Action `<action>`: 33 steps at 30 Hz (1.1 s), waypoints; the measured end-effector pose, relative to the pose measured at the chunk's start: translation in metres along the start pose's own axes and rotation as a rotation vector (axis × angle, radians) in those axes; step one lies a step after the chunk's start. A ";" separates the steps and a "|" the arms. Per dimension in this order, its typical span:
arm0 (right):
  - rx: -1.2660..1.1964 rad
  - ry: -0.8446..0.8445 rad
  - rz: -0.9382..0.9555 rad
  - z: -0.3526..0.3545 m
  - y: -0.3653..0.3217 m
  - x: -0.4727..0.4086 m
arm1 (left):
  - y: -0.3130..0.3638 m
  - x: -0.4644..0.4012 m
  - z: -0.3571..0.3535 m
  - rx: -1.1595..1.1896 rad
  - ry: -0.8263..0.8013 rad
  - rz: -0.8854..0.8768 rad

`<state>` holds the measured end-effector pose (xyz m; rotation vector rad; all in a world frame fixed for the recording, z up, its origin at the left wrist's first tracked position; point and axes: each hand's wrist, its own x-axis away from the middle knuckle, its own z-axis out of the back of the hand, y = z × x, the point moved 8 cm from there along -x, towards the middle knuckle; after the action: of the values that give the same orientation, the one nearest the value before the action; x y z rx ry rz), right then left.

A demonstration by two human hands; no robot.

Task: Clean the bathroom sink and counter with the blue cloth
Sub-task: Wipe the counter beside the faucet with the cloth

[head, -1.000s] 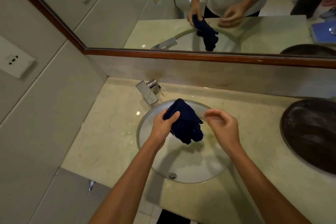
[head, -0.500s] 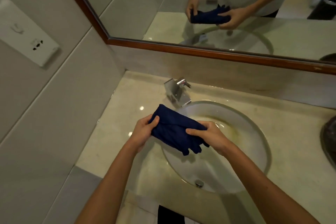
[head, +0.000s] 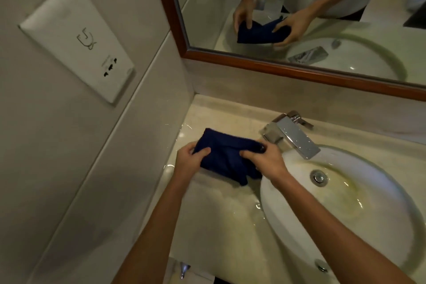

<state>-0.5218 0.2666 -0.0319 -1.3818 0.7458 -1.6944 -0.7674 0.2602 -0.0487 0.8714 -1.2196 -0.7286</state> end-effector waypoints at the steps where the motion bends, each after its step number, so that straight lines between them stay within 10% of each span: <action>1: 0.028 -0.002 0.021 -0.004 -0.022 -0.017 | 0.015 -0.017 0.002 0.061 -0.005 -0.005; 4: 0.169 0.080 0.070 0.004 -0.086 -0.066 | 0.031 -0.066 0.004 0.339 -0.102 0.192; 7: 0.344 0.235 0.247 0.030 -0.129 -0.072 | 0.013 -0.095 0.020 0.114 0.017 0.260; 12: 0.655 0.329 0.551 0.065 -0.108 -0.048 | 0.039 -0.100 0.002 -0.510 0.202 -0.344; 15: 0.841 0.273 0.543 0.086 -0.076 -0.051 | 0.054 -0.137 -0.036 -0.961 -0.006 -0.641; 25: 0.870 0.268 0.568 0.090 -0.043 -0.053 | 0.077 -0.195 -0.084 -1.761 -0.217 -0.922; 33: 0.844 0.351 0.593 0.092 -0.046 -0.046 | 0.085 -0.194 -0.082 -1.766 -0.265 -0.917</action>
<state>-0.4386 0.3337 0.0051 -0.2461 0.4560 -1.4898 -0.7250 0.4816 -0.0762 -0.2914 0.0578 -2.1575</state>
